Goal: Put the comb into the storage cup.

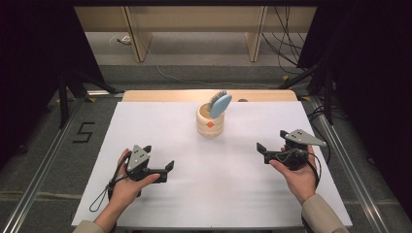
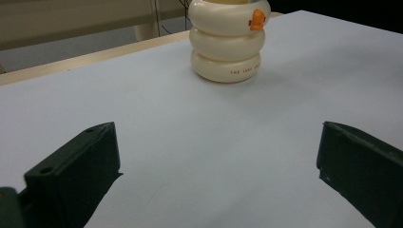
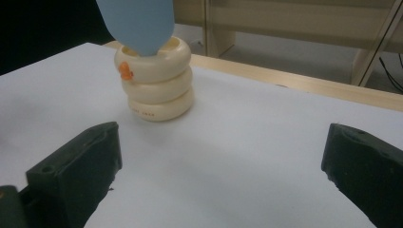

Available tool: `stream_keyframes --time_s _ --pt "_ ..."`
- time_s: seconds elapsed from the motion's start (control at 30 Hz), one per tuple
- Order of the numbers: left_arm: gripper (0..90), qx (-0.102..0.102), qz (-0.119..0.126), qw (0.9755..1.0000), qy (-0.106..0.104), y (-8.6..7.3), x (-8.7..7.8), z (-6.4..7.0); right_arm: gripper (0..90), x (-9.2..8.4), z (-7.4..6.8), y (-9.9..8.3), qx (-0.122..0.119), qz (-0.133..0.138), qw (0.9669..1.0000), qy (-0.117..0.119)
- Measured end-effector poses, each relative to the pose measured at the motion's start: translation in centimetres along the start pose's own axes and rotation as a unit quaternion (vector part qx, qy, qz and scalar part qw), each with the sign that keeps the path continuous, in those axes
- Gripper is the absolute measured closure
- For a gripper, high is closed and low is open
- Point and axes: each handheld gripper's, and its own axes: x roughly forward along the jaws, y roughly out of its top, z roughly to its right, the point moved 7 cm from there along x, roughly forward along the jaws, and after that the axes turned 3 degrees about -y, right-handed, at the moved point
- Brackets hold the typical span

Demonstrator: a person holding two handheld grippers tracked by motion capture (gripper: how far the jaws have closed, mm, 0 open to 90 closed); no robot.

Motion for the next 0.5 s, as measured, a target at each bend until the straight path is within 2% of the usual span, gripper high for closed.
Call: stream_keyframes --time_s 0.5 --pt "0.1 0.0 0.001 1.0 0.001 0.0 0.0 -0.1 0.5 -1.5 0.4 -1.4 0.002 -0.007 1.0 -0.002"
